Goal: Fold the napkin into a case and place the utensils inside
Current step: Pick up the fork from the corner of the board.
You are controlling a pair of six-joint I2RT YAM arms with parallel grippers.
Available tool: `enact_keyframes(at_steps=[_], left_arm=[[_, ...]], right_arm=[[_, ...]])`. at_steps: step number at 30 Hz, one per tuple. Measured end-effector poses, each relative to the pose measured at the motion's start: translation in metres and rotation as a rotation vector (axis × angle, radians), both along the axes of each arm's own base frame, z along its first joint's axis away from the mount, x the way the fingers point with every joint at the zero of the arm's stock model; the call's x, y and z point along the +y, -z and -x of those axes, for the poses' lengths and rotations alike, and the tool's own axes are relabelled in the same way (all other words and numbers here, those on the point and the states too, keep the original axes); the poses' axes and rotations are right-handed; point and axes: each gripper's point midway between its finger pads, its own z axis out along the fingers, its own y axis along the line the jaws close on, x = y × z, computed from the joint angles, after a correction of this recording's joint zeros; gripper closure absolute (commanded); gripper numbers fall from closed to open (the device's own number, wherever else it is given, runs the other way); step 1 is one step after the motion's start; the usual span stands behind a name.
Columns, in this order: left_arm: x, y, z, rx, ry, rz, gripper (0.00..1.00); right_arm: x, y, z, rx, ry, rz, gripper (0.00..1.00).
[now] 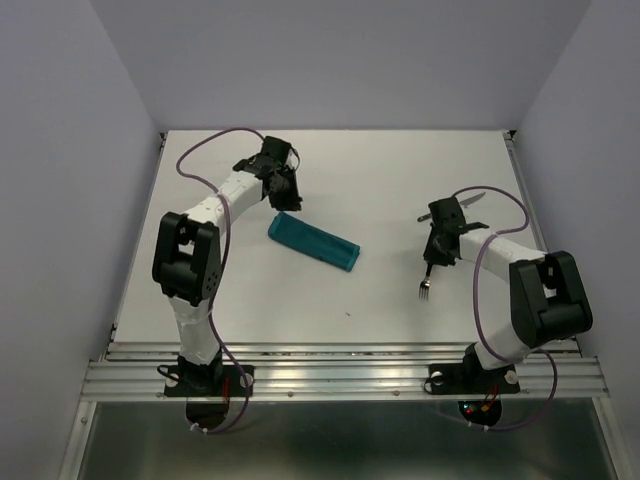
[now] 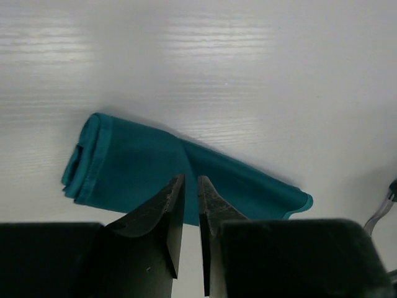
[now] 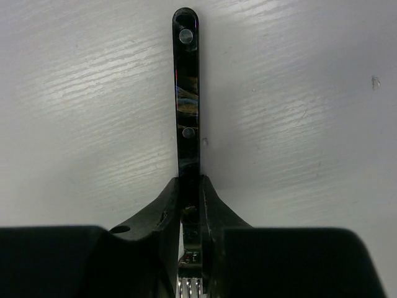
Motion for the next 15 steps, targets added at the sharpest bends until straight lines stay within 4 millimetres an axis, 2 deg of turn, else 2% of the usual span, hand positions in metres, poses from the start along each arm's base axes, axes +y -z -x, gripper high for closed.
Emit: enact_keyframes(at_steps=[4,11,15], left_arm=[[-0.039,0.005,0.004,0.008,0.08,0.018,0.75],[-0.11,0.032,0.016,0.044,0.22,0.054,0.76],[-0.134,0.05,0.034,0.088,0.277,0.058,0.76]], right_arm=[[0.001,-0.006,0.004,0.005,-0.029,-0.004,0.99],[0.002,-0.053,0.012,-0.087,-0.08,-0.024,0.99],[0.003,-0.07,0.018,-0.111,-0.1,-0.034,0.99]])
